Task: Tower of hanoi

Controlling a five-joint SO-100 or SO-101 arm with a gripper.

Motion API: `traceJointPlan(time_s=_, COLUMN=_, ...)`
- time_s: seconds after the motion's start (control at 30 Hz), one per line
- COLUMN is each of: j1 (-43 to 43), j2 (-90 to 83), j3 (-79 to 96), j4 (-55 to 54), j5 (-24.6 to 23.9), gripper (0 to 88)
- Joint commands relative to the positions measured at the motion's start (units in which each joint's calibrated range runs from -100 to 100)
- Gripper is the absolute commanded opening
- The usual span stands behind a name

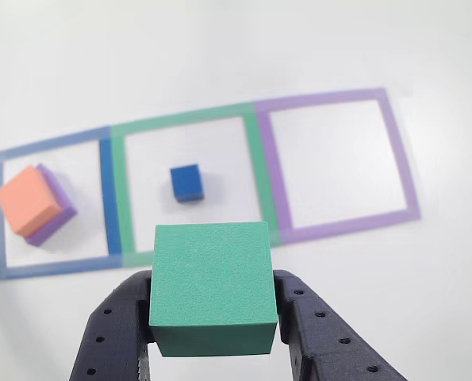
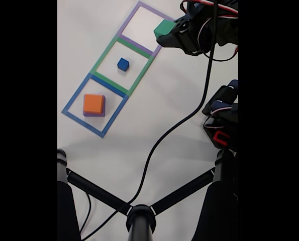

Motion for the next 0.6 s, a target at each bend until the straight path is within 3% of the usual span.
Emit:
traceJointPlan(time_s=0.0, j1=-3.16, j2=-1.64, j3=-3.9, j4=1.18, j5=-1.65, gripper=2.0)
traceJointPlan(time_s=0.3, j1=-11.09, j2=-2.28, j3=-10.08, j4=7.66, j5=-7.9, gripper=1.9)
traceJointPlan(time_s=0.57, j1=-18.48, j2=-2.92, j3=-12.45, j4=9.44, j5=-9.74, gripper=2.3)
